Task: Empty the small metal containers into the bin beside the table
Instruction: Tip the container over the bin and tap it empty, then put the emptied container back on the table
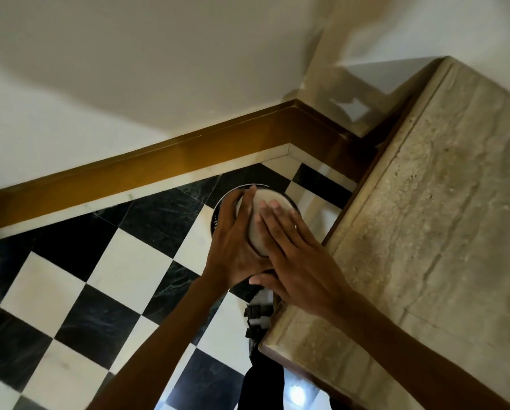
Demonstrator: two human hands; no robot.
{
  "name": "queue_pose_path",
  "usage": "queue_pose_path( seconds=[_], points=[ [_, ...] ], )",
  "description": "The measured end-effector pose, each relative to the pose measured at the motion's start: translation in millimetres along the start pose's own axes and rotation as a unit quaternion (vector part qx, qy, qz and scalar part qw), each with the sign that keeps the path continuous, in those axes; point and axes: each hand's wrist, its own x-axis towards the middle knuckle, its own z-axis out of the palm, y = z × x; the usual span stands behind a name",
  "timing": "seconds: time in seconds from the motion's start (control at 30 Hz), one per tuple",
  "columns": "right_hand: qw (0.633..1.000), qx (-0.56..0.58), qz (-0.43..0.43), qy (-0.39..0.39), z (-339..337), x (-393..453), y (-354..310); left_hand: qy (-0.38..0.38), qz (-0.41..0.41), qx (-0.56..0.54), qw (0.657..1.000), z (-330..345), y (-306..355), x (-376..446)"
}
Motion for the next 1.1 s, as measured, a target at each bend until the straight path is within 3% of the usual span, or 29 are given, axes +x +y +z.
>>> queue_pose_path(
  seconds=[0.17, 0.27, 0.33, 0.37, 0.43, 0.47, 0.5, 0.6, 0.63, 0.67, 0.7, 0.77, 0.93, 1.1],
  points=[
    [0.999, 0.026, 0.026, -0.011, -5, -6, -3, -0.013, -0.002, 0.008, 1.000, -3, 2, -3],
    [0.998, 0.042, 0.014, -0.042, -8, -12, -5, -0.057, -0.026, 0.023, 0.998, -3, 8, -7],
    [0.988, 0.135, 0.067, 0.025, -17, -16, -5, -0.050, -0.061, -0.009, 0.997, -9, 16, -11],
    [0.967, 0.209, 0.120, 0.079, -21, -20, -4, -0.044, -0.089, -0.041, 0.994, -12, 20, -10],
    [0.887, 0.373, 0.232, 0.141, -31, -32, 2, -0.040, -0.189, -0.161, 0.968, -18, 34, -10],
    [0.842, 0.444, 0.270, 0.147, -38, -39, 6, -0.047, -0.258, -0.257, 0.930, -23, 47, -10],
    [0.807, 0.492, 0.291, 0.146, -45, -44, 12, -0.061, -0.320, -0.374, 0.868, -27, 61, -8],
    [0.758, 0.560, 0.309, 0.126, -66, -61, 29, -0.108, -0.401, -0.655, 0.631, -33, 93, -4],
    [0.749, 0.574, 0.307, 0.119, -75, -68, 33, -0.125, -0.401, -0.695, 0.584, -34, 105, -3],
    [0.742, 0.585, 0.307, 0.113, -80, -73, 35, -0.143, -0.397, -0.716, 0.557, -34, 113, -2],
    [0.734, 0.592, 0.310, 0.117, -88, -82, 38, -0.159, -0.391, -0.718, 0.554, -33, 125, 0],
    [0.713, 0.601, 0.332, 0.143, -101, -104, 46, -0.169, -0.397, -0.690, 0.581, -23, 145, 2],
    [0.636, 0.607, 0.432, 0.198, -104, -168, 87, -0.168, -0.443, -0.516, 0.714, 17, 203, 18],
    [0.645, 0.522, 0.514, 0.217, -94, -218, 150, -0.177, -0.378, -0.439, 0.796, 63, 268, 36]
  ],
)
